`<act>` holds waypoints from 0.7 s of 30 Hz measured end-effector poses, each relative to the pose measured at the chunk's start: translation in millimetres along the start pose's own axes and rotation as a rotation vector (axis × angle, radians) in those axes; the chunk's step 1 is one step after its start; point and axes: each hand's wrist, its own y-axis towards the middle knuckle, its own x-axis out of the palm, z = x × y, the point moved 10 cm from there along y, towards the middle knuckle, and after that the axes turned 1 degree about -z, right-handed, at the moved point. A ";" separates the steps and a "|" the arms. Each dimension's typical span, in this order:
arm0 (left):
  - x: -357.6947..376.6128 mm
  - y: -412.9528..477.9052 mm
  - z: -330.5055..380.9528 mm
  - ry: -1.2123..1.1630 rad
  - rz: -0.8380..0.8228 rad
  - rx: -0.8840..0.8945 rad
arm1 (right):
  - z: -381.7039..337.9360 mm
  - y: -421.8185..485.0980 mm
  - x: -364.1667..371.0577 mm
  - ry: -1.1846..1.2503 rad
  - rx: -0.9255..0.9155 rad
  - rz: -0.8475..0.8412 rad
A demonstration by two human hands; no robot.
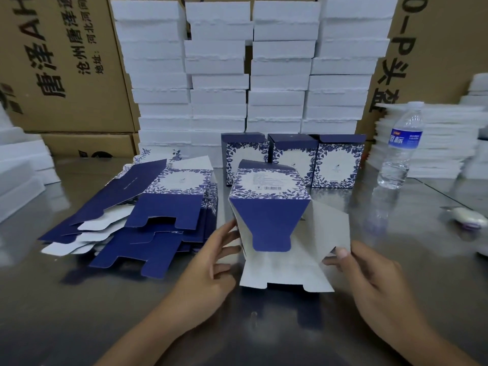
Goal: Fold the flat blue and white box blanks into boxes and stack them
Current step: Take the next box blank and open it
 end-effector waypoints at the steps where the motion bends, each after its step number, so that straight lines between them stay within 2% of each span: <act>1: 2.4 -0.3 1.1 0.037 -0.018 0.017 | 4.0 0.7 0.3 0.057 0.028 0.006; 4: 5.9 -1.2 3.0 0.070 -0.035 0.042 | 9.0 1.7 0.4 0.209 0.069 0.038; 8: -1.2 0.1 4.3 -0.005 0.051 0.058 | 6.7 0.3 1.8 0.239 0.062 0.047; 17: -13.7 -0.7 2.1 -0.030 0.148 0.011 | -16.7 -4.5 4.6 -0.002 -0.107 -0.004; 21: -21.3 -4.3 8.9 -0.032 0.247 0.001 | -28.7 -6.4 10.8 -0.084 -0.186 -0.079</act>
